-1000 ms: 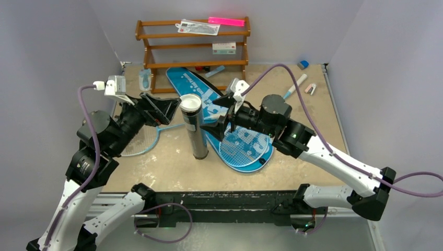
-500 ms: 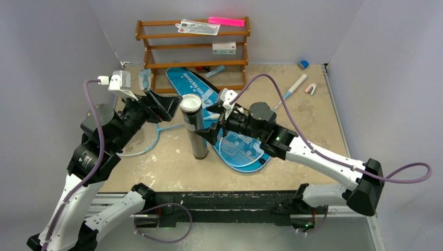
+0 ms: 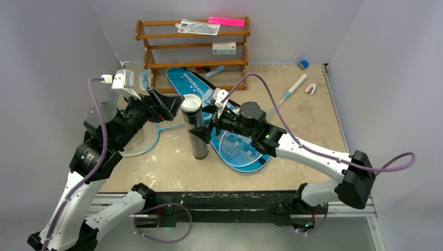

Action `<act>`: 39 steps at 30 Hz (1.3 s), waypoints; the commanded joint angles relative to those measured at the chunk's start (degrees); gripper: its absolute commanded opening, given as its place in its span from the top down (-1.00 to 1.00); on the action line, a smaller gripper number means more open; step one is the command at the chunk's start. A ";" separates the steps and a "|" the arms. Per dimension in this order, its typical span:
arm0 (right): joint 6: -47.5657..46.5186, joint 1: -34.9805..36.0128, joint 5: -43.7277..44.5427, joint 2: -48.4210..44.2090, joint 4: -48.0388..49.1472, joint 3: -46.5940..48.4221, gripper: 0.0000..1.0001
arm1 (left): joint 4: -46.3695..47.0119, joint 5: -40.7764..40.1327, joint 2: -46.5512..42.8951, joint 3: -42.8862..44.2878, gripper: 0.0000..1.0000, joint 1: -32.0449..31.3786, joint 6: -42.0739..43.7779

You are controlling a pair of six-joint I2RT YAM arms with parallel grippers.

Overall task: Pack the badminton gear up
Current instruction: Close the lid on the shuttle tube.

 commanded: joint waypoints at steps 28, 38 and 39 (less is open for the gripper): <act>1.71 0.13 -1.62 2.72 3.27 5.78 -0.23 | -0.52 0.31 0.54 -0.10 -0.69 -0.10 3.57; 1.75 0.15 -2.66 3.25 2.19 6.85 -0.23 | -1.38 1.53 0.43 -0.59 -0.66 -0.08 3.90; 1.72 0.15 -2.79 3.23 2.10 6.86 -0.23 | -1.38 1.65 0.30 -0.92 -0.66 -0.06 3.83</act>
